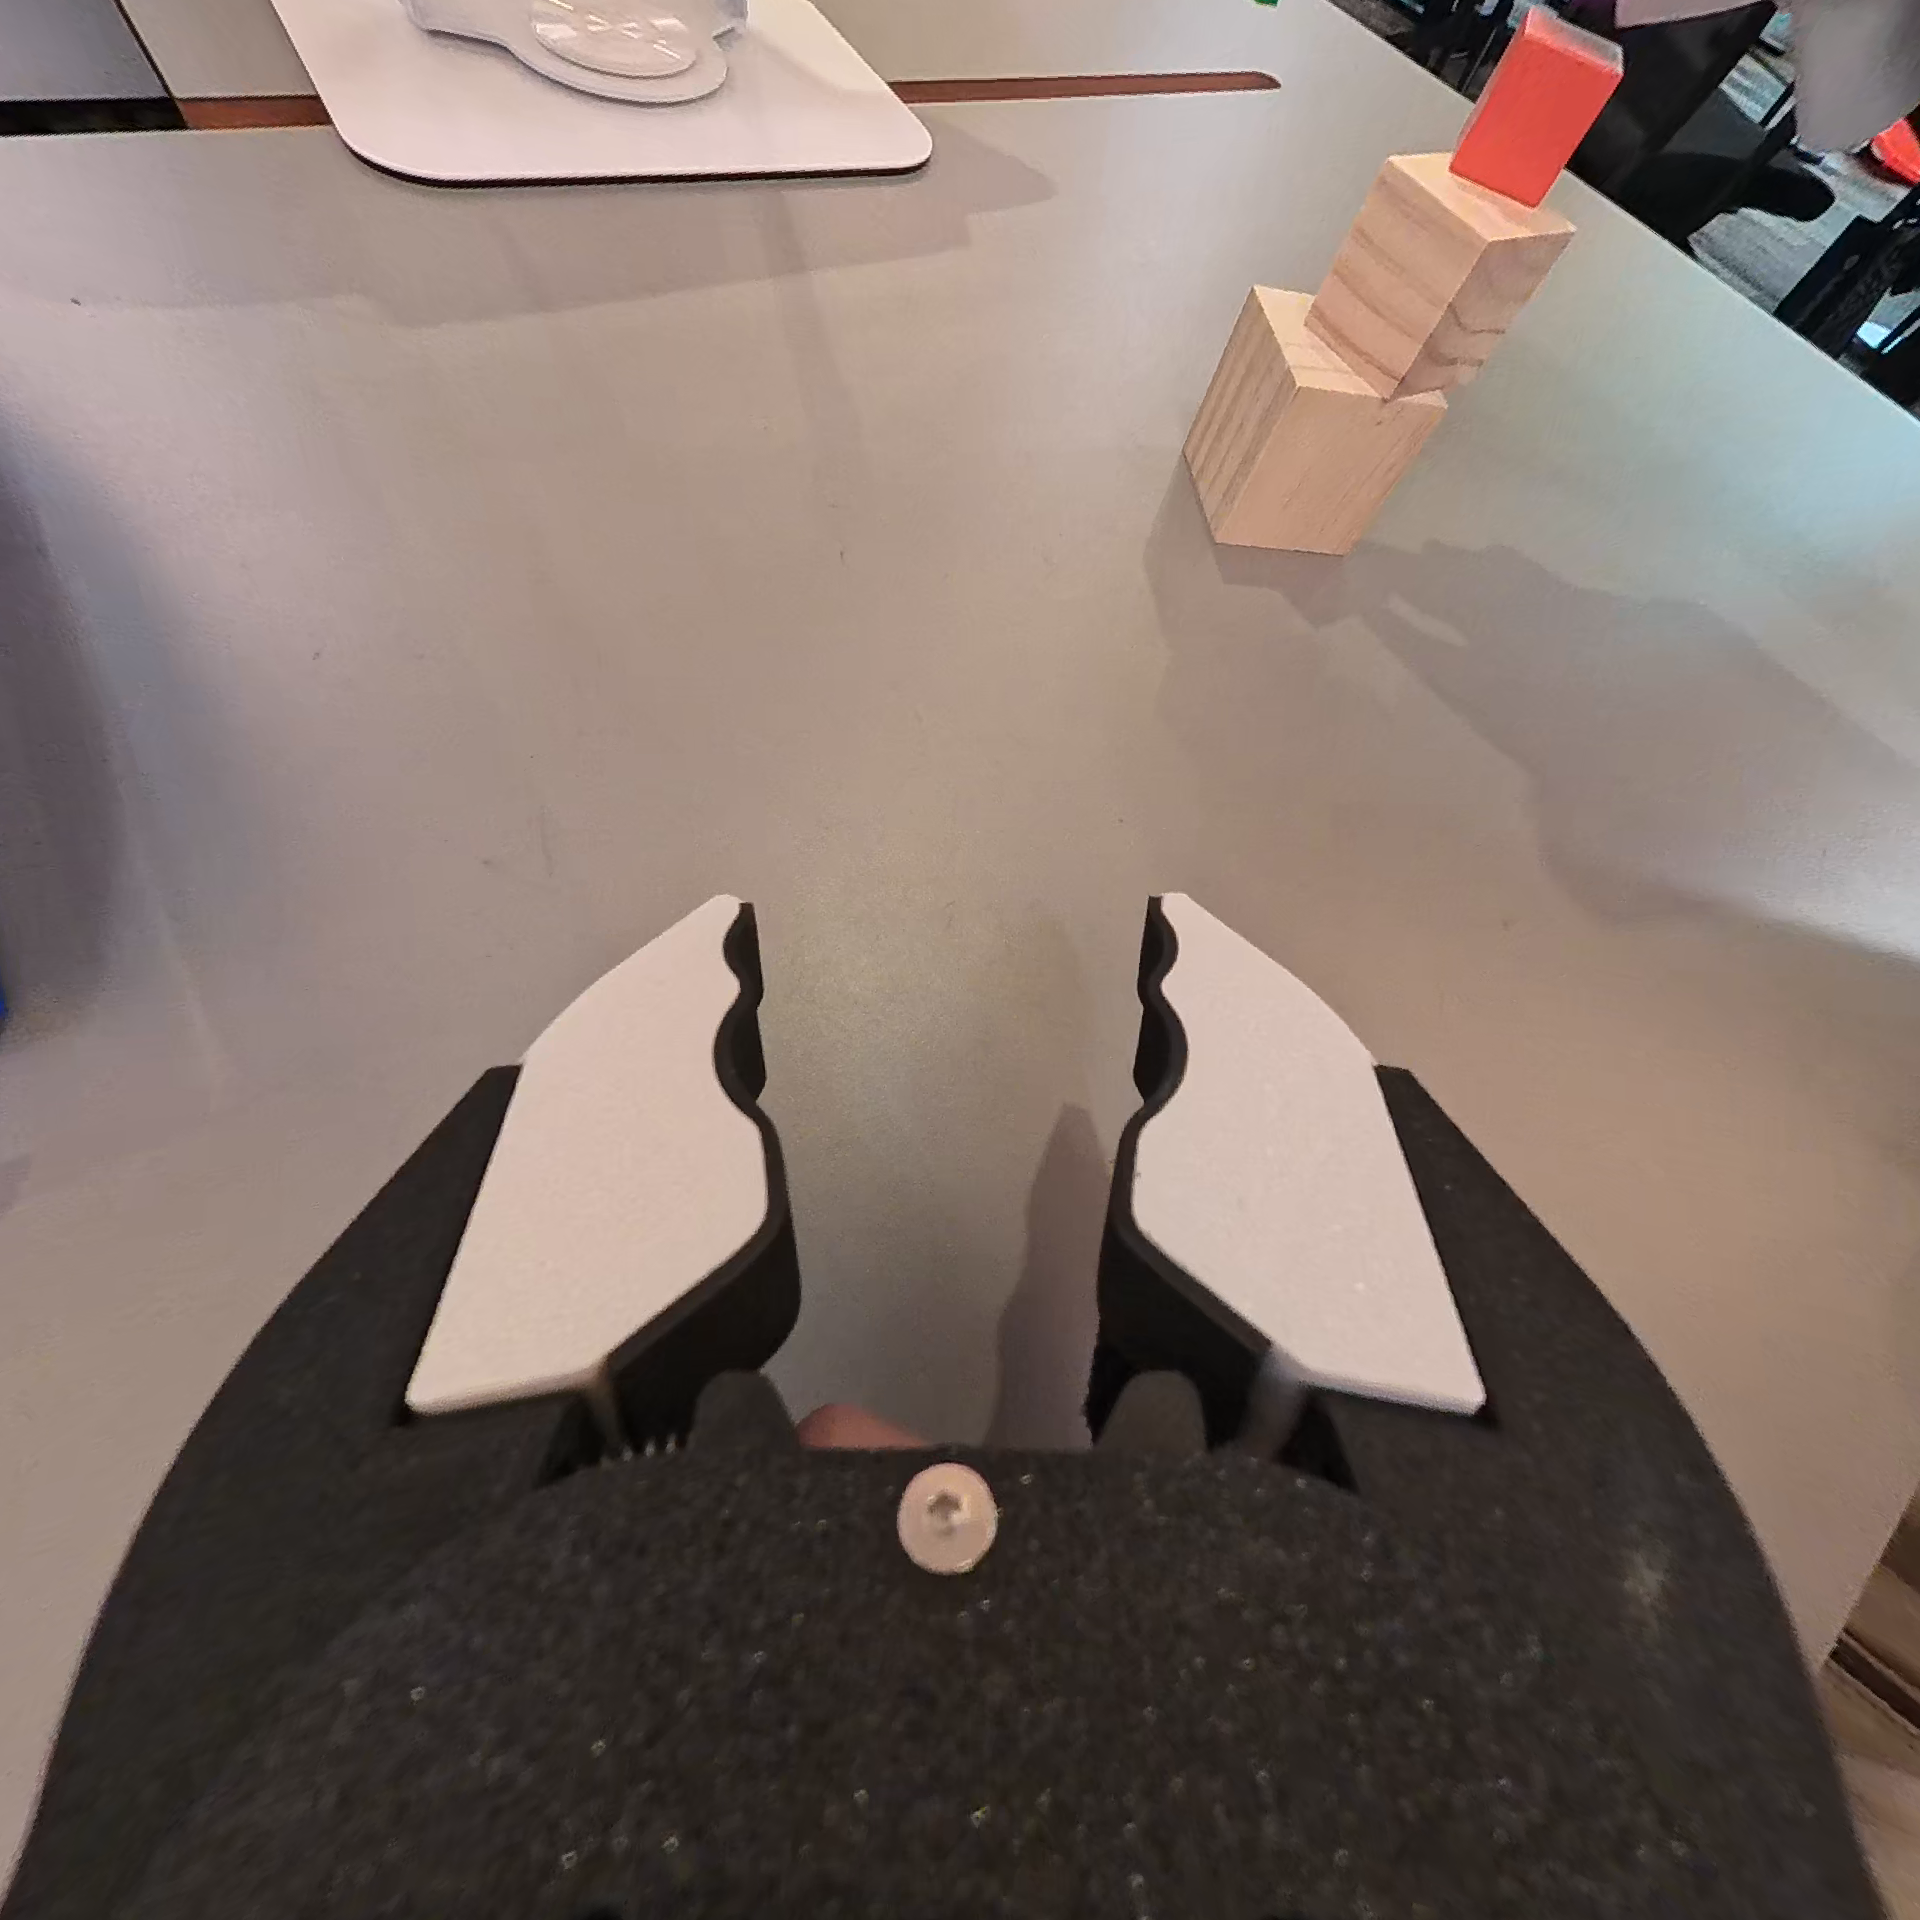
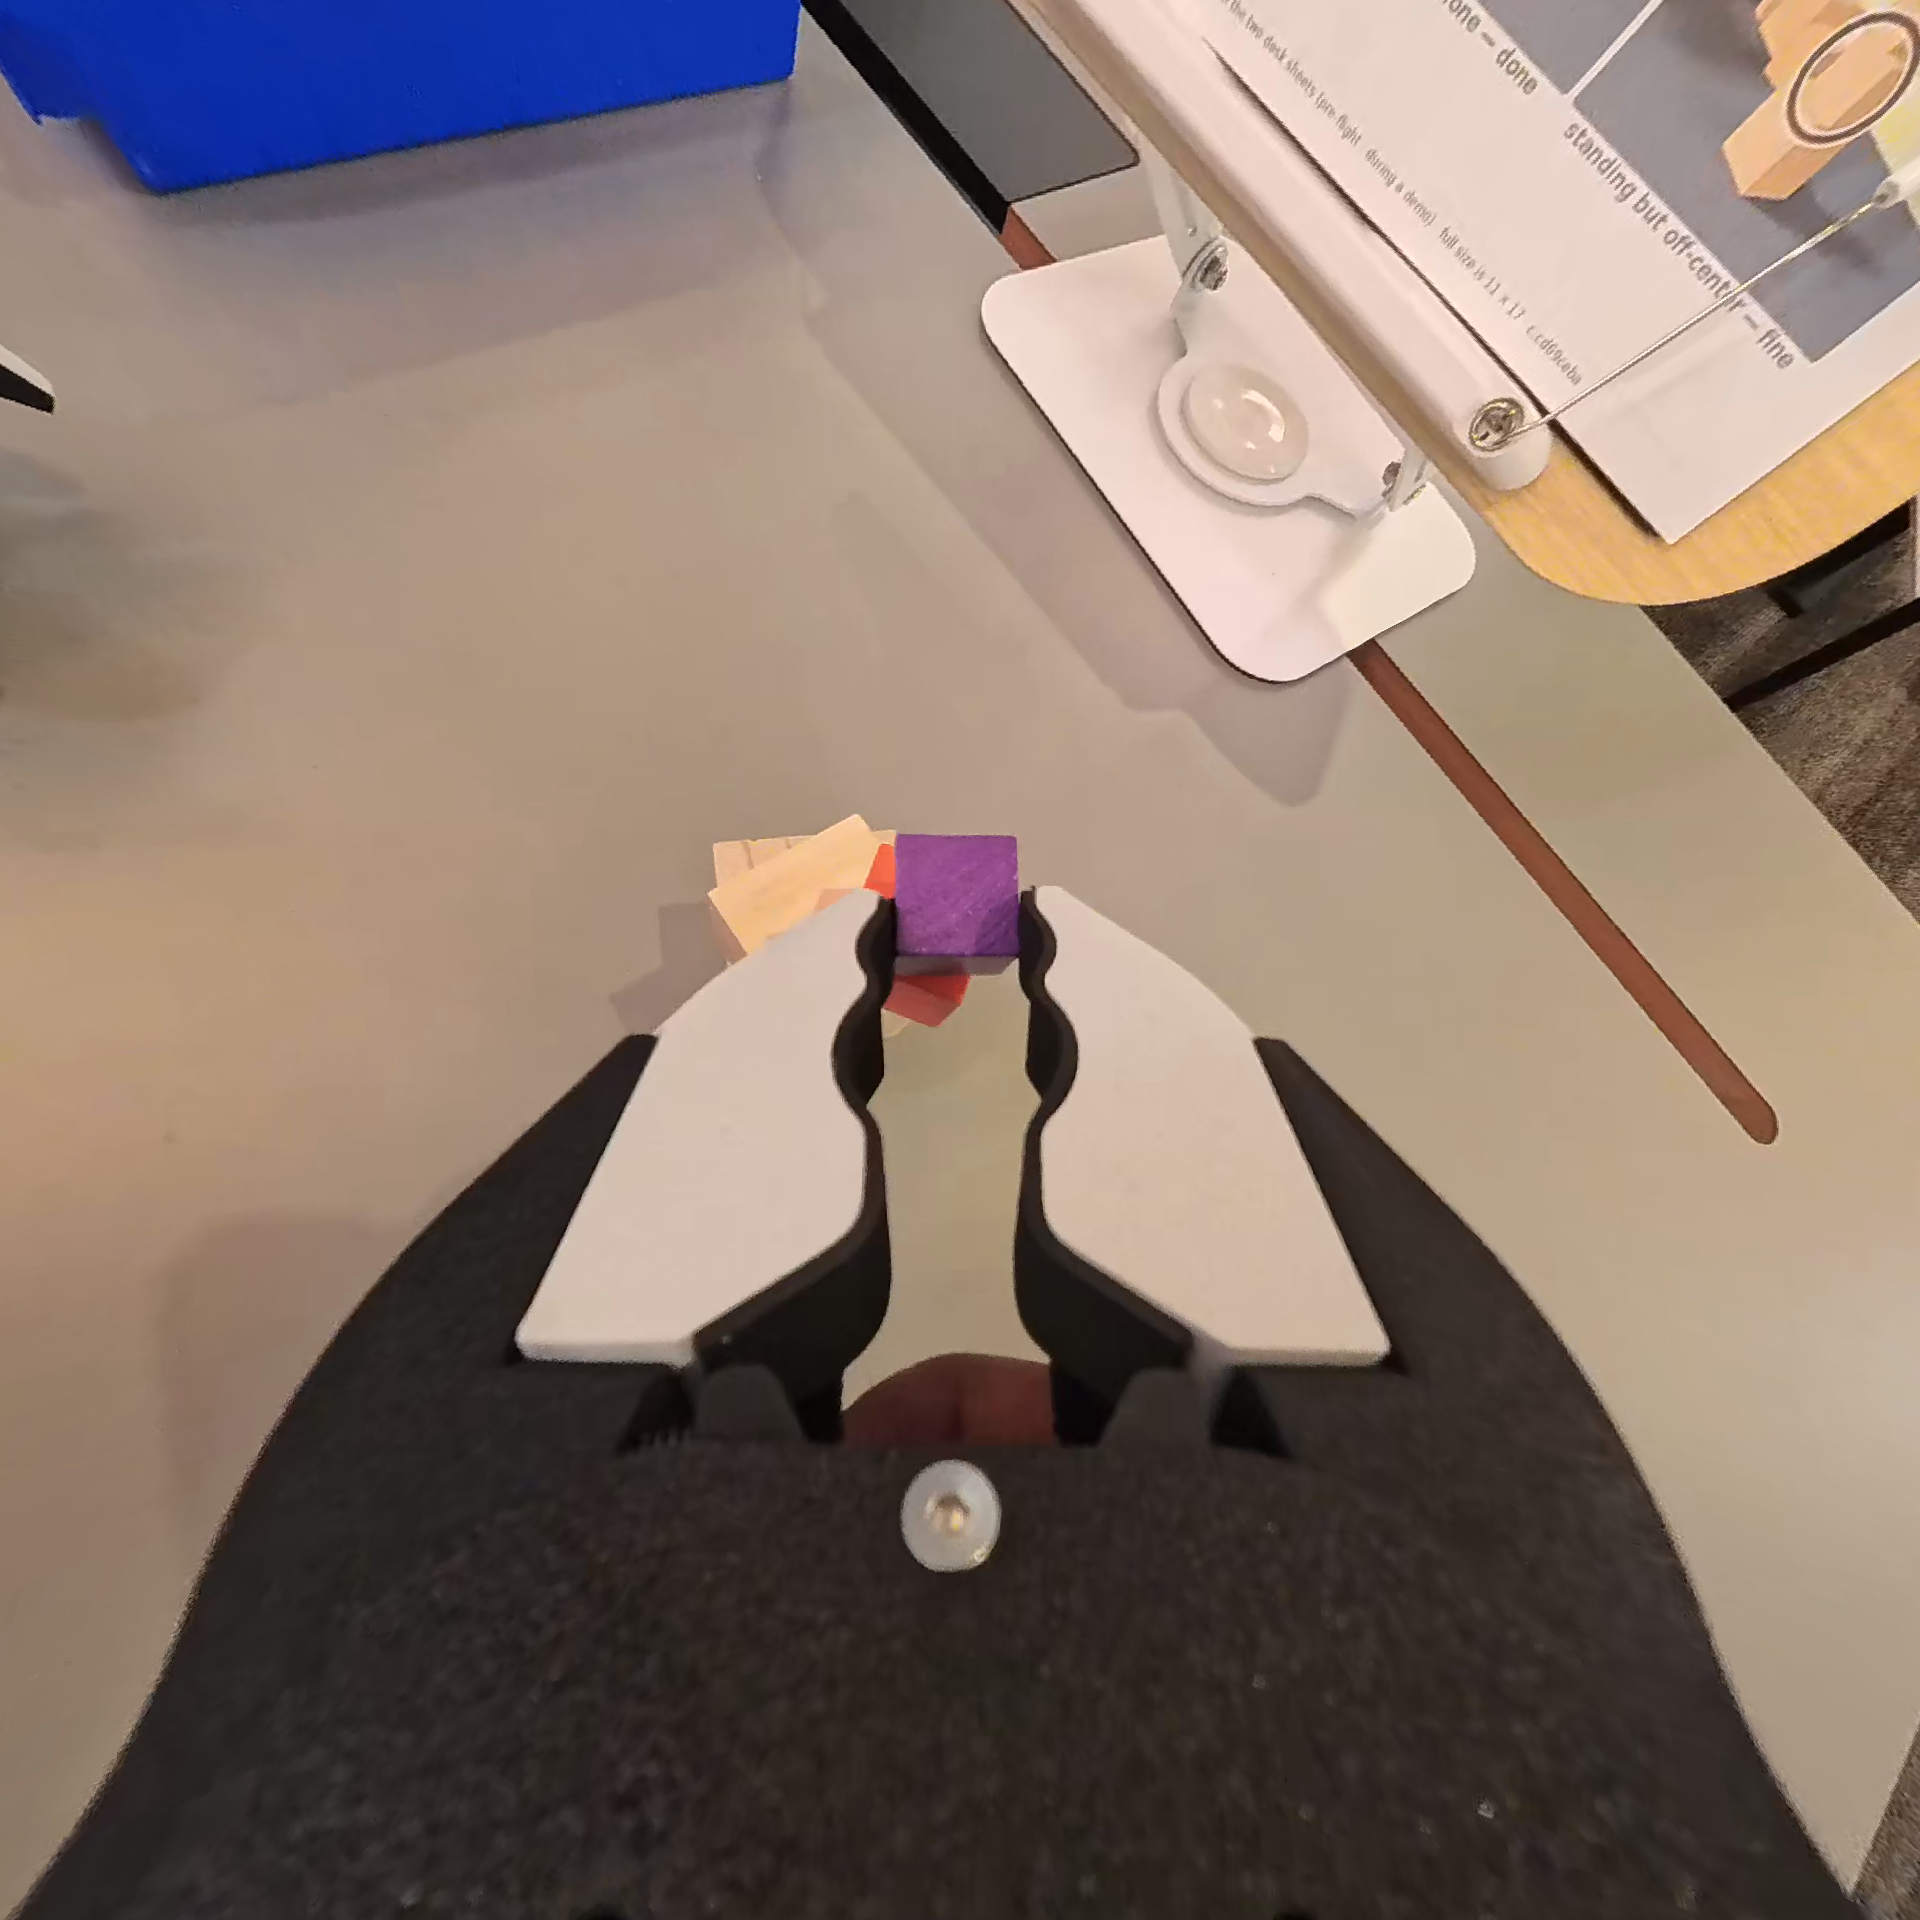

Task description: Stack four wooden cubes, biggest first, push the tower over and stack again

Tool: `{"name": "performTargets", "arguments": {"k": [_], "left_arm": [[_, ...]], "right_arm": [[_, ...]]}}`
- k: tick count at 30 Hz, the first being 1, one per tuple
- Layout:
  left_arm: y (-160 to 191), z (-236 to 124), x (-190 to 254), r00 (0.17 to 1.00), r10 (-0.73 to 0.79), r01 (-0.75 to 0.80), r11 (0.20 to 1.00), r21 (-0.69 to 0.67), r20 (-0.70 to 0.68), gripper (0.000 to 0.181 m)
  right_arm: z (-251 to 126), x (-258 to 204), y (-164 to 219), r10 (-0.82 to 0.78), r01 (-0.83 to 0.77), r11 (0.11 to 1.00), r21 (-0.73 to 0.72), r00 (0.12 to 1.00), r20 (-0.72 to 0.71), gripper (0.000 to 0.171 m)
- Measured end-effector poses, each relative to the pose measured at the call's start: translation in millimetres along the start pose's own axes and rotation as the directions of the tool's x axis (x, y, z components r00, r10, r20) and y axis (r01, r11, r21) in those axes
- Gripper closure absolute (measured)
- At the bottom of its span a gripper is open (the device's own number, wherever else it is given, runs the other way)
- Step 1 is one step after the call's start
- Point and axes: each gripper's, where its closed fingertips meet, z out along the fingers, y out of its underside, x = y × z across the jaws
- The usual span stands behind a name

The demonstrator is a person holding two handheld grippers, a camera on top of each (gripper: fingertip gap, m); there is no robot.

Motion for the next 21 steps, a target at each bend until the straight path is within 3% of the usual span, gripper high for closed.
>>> {"name": "performTargets", "arguments": {"k": [14,21], "left_arm": [[1.1,0.6,3.3,1.0,0.01,-0.01,1.0,-0.007,-0.005,0.111],[1.2,0.6,3.8,1.0,0.011,-0.011,1.0,-0.007,-0.007,0.111]], "right_arm": [[0.0,-3.6,-3.5,0.032,-0.033,0.999,0.022,0.999,0.04,0.145],[-32.3,16.7,-12.4,0.138,-0.127,0.975,0.18,0.989,-0.052,0.132]]}}
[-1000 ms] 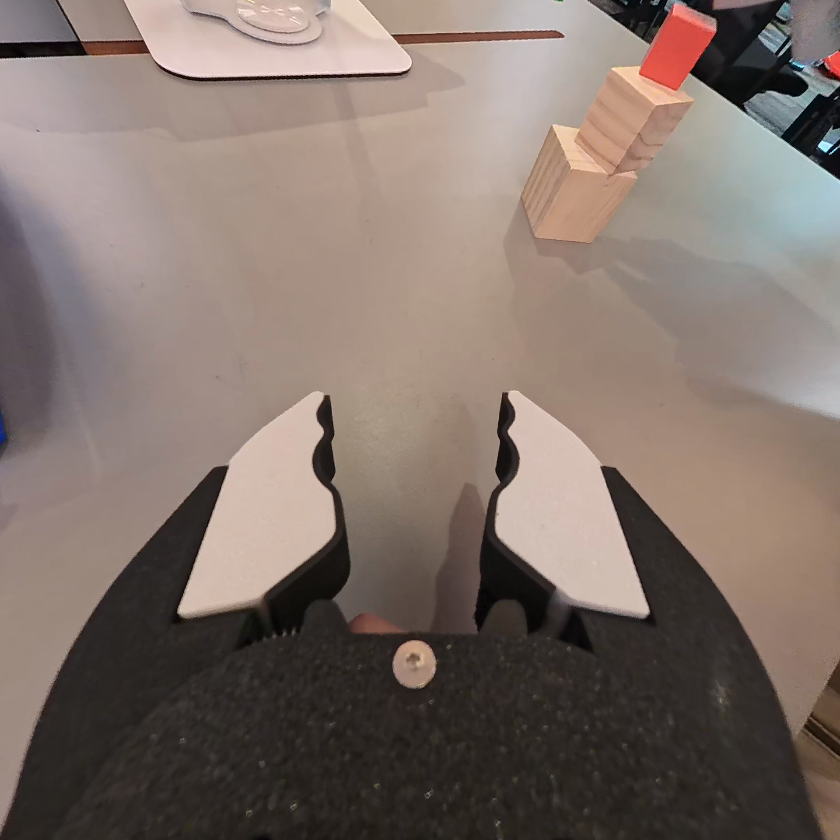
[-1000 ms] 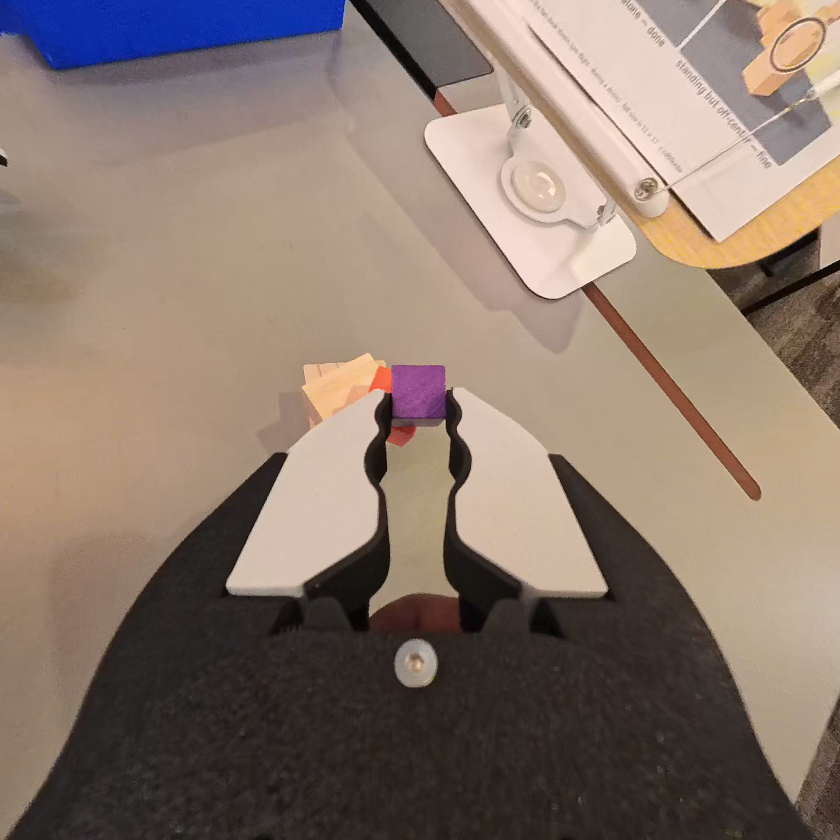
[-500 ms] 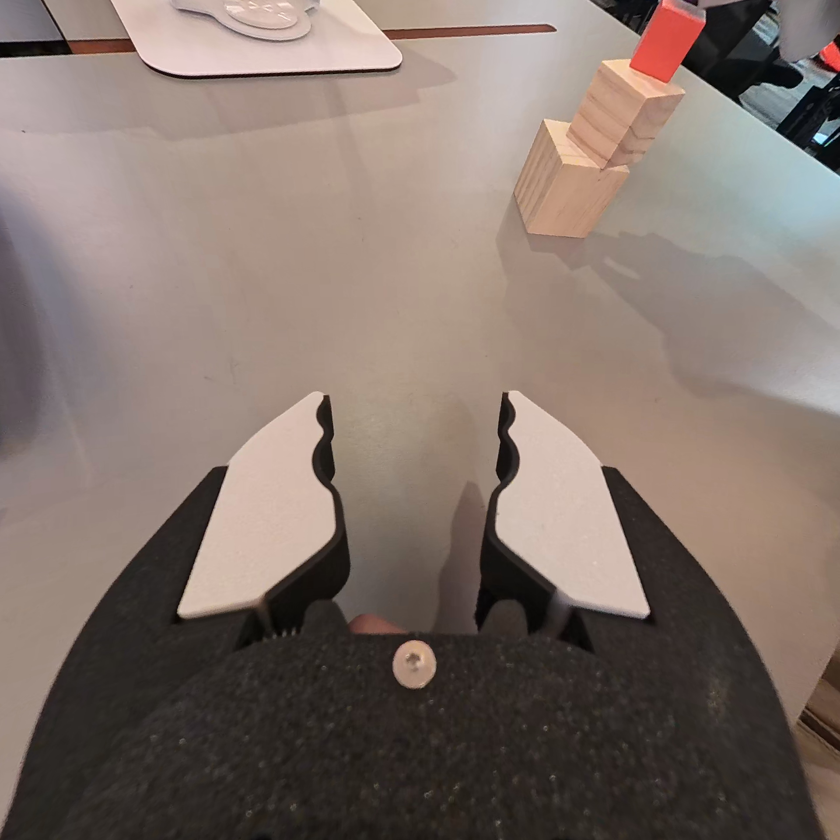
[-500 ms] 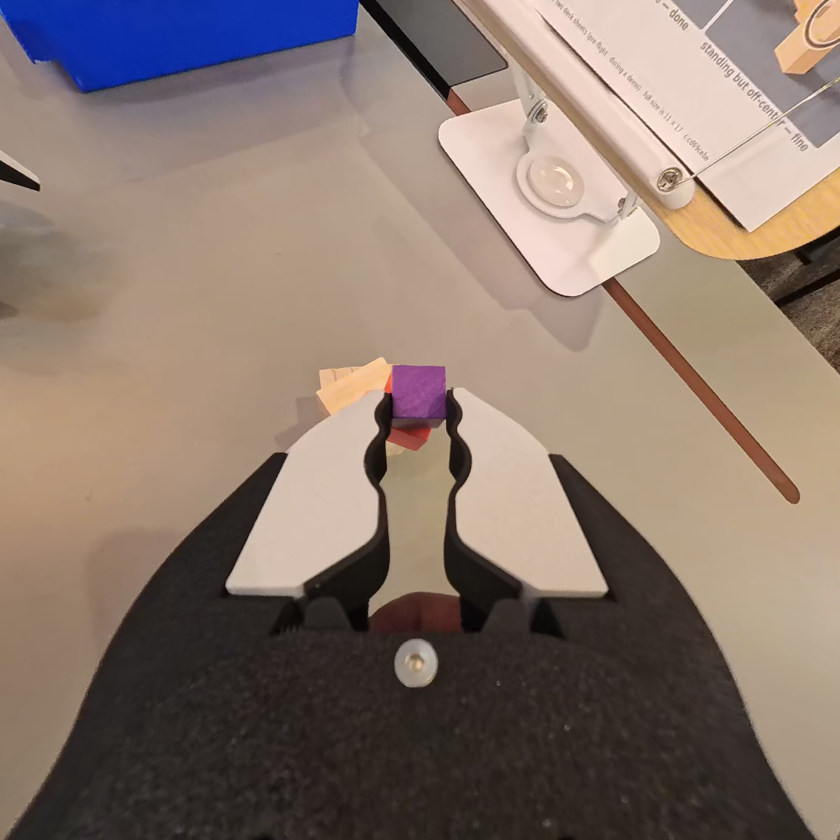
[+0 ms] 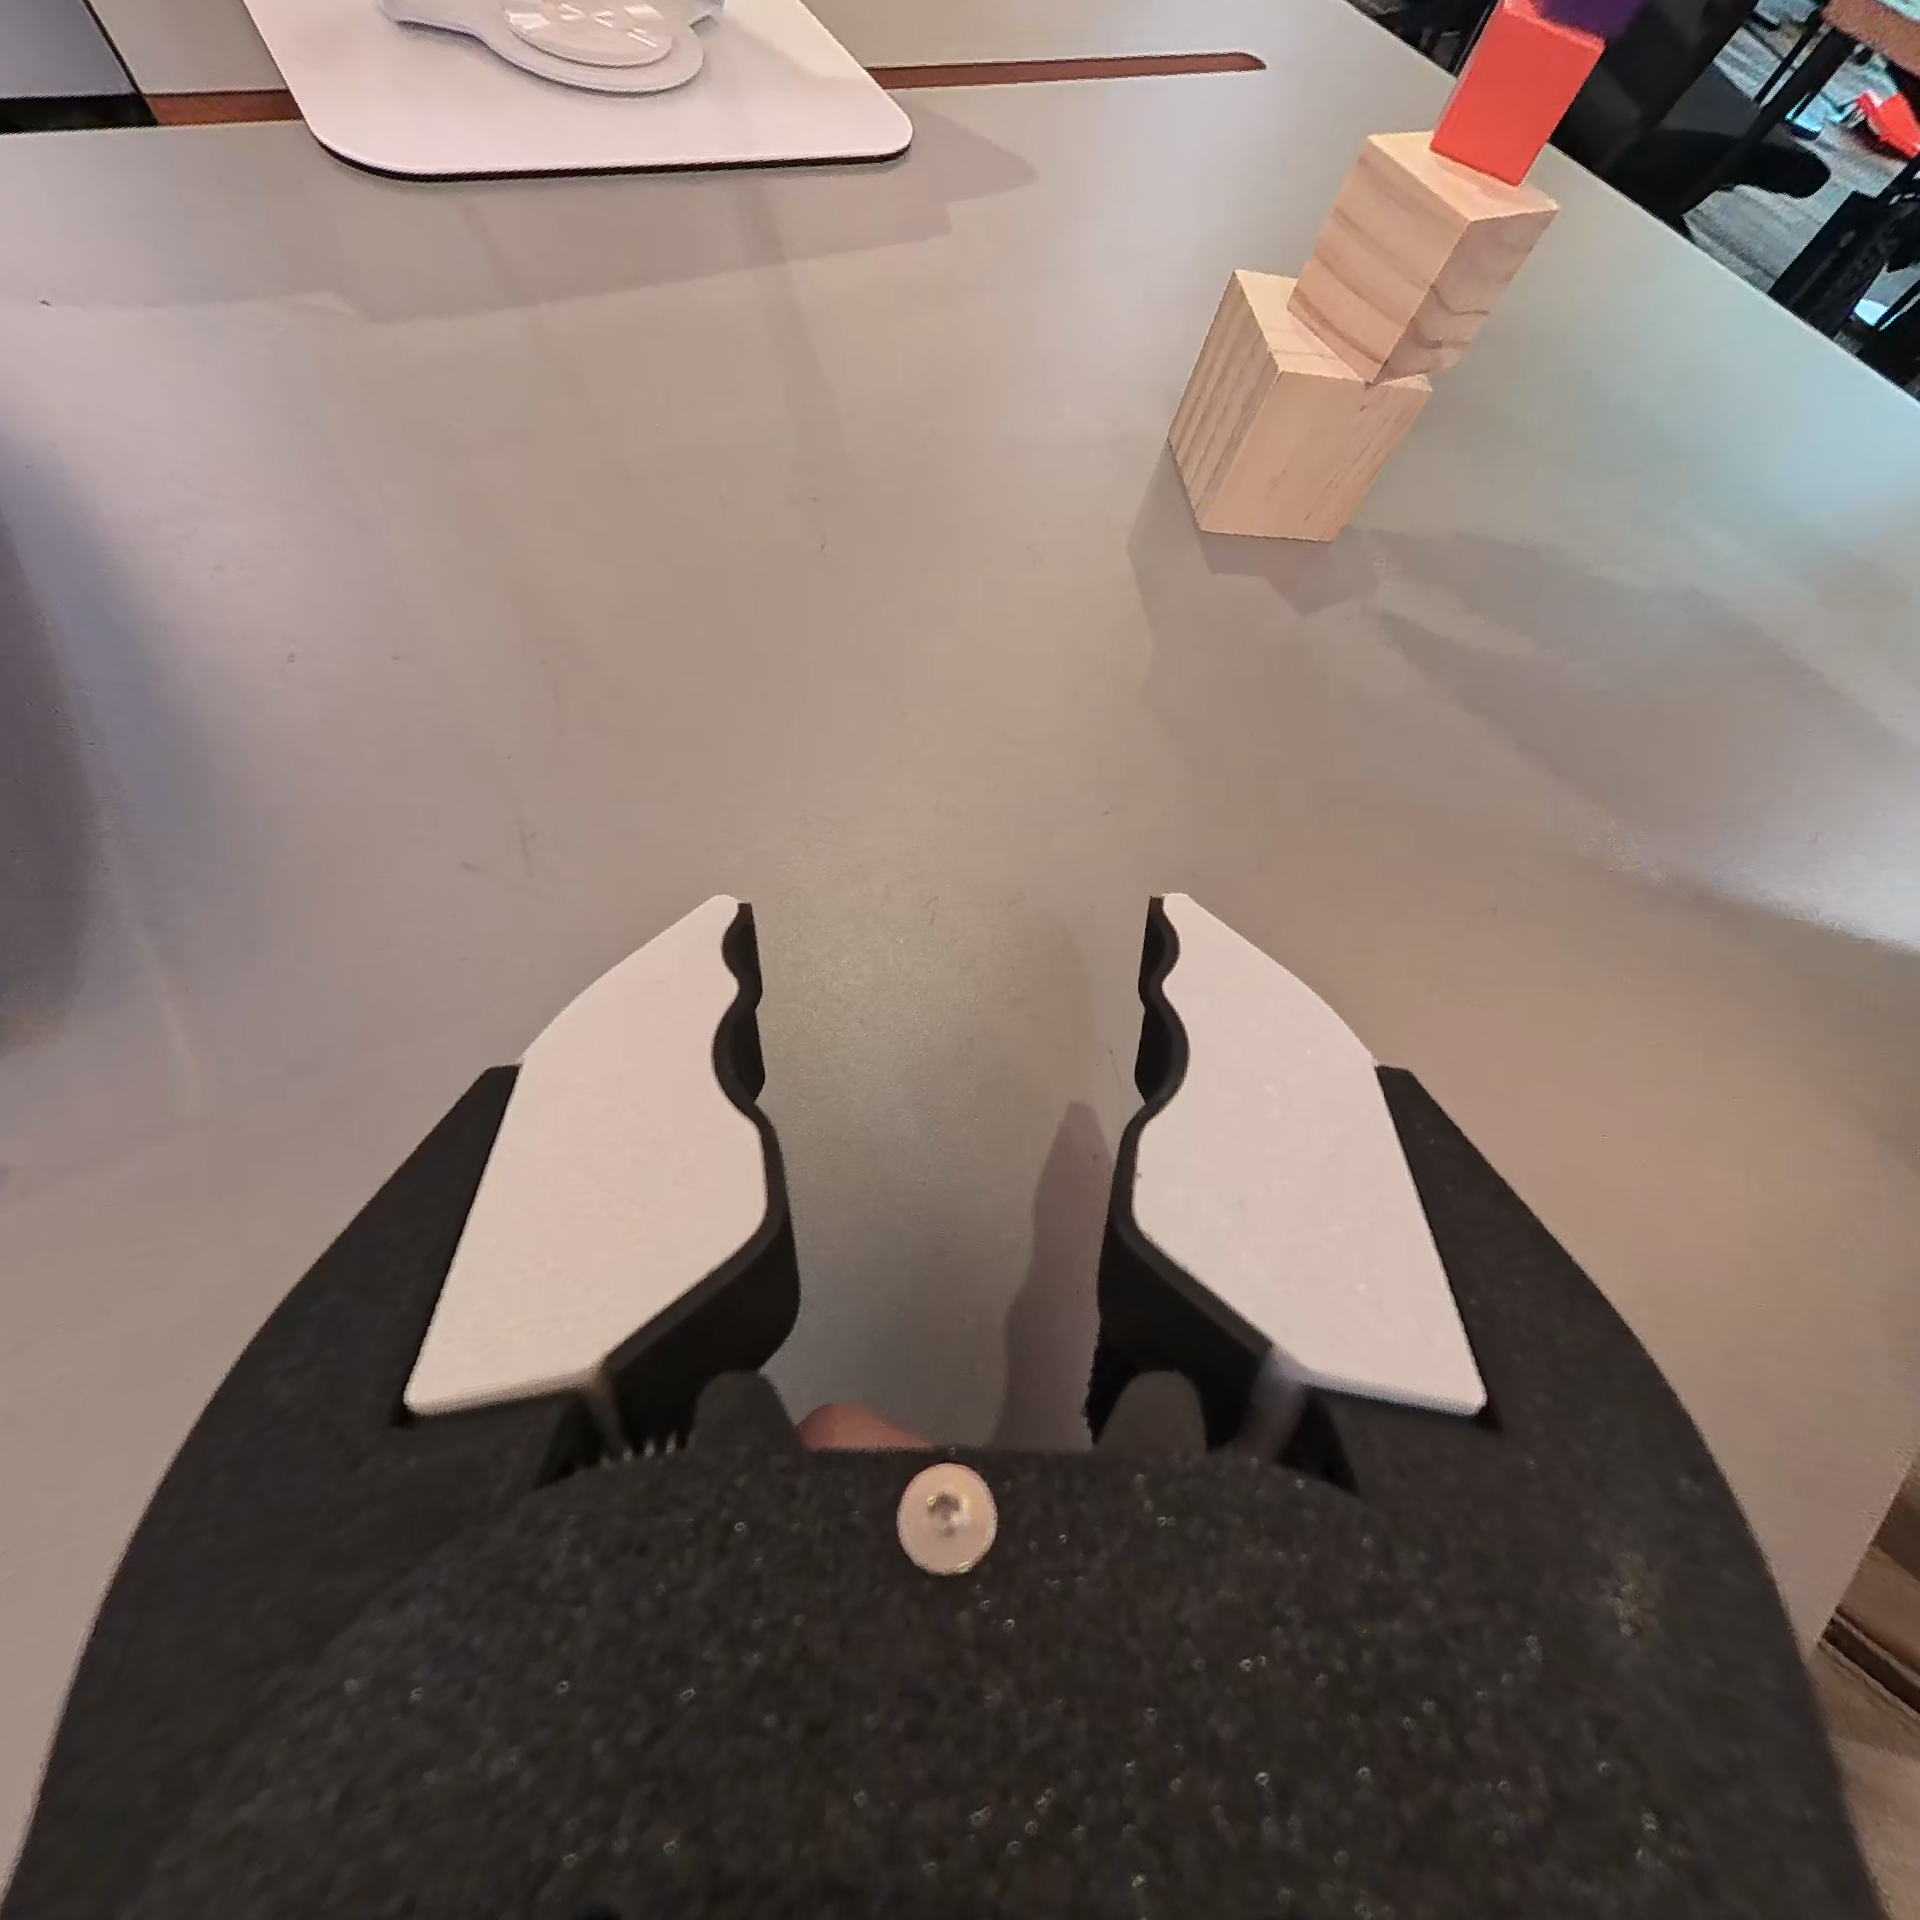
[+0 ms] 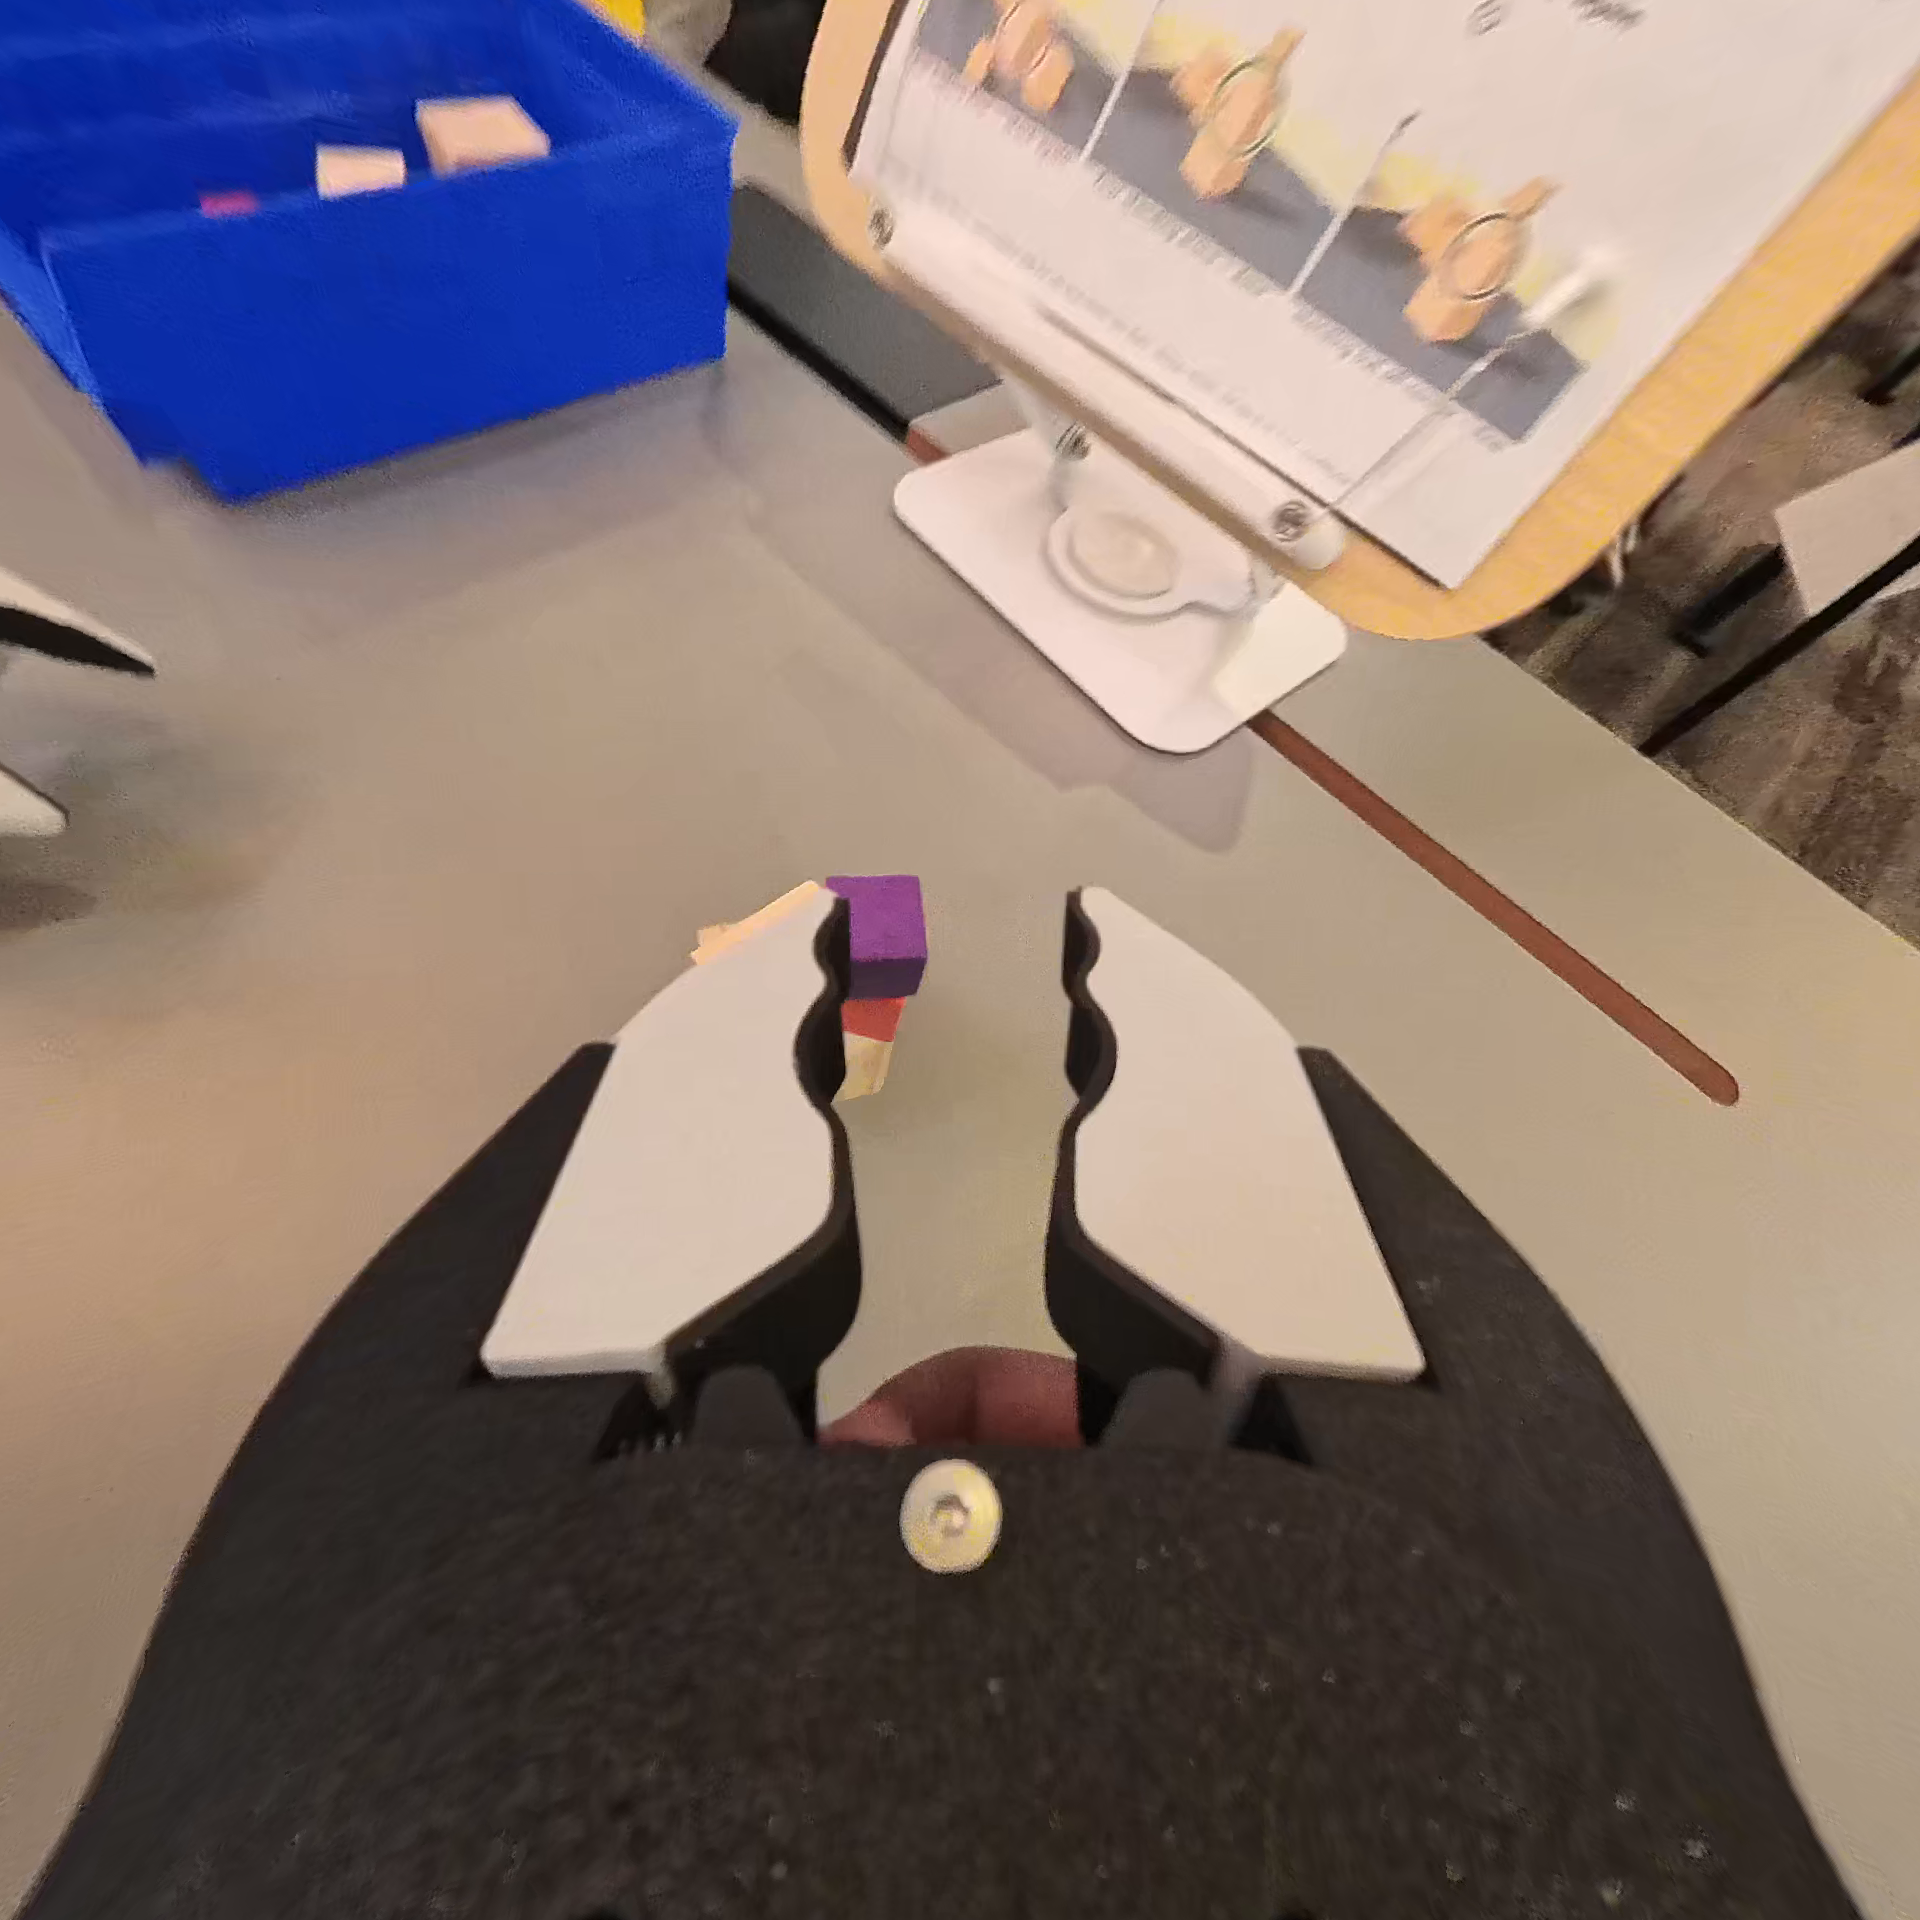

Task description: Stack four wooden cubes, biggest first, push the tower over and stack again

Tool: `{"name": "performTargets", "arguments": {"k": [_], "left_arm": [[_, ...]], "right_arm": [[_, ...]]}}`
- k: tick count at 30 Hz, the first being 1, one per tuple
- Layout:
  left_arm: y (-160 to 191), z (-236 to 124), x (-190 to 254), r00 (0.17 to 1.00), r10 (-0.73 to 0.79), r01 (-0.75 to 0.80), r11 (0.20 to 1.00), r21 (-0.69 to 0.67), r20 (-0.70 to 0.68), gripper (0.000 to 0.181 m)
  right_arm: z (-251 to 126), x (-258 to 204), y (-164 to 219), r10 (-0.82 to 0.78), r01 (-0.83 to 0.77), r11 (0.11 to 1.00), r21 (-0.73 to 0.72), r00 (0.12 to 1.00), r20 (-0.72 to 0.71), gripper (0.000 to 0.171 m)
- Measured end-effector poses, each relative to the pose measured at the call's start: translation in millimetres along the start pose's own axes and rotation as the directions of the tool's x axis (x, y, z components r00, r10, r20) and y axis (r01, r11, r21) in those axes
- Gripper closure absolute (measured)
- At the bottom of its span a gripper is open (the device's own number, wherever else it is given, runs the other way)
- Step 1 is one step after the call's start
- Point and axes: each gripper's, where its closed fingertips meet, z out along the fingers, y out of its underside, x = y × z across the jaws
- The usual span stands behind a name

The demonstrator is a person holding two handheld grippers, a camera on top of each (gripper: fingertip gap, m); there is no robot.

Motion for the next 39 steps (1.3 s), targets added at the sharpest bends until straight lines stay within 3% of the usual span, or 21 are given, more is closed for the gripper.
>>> {"name": "performTargets", "arguments": {"k": [5,10,21,26,39], "left_arm": [[0.4,0.5,-0.1,1.0,-0.005,0.004,1.0,-0.003,-0.004,0.111],[0.5,0.5,0.9,1.0,-0.001,0.001,1.0,-0.003,-0.005,0.111],[0.4,0.1,3.4,1.0,0.008,-0.008,1.0,-0.002,-0.005,0.111],[0.6,0.1,2.9,1.0,0.002,-0.002,1.0,-0.003,-0.008,0.111],[0.9,-0.4,1.8,1.0,0.004,-0.004,1.0,-0.004,-0.004,0.111]], "right_arm": [[-6.3,-8.0,30.2,0.076,-0.071,0.995,0.068,0.994,-0.079,0.123],[10.8,-28.1,54.4,0.158,-0.154,0.986,0.064,0.986,-0.053,0.117],[30.0,-24.6,43.1,0.231,-0.225,0.971,0.082,0.97,-0.071,0.129],[33.1,-25.9,42.0,0.228,-0.222,0.972,0.078,0.971,-0.075,0.144],[33.3,-38.0,36.8,0.224,-0.22,0.972,0.08,0.973,-0.047,0.145]]}}
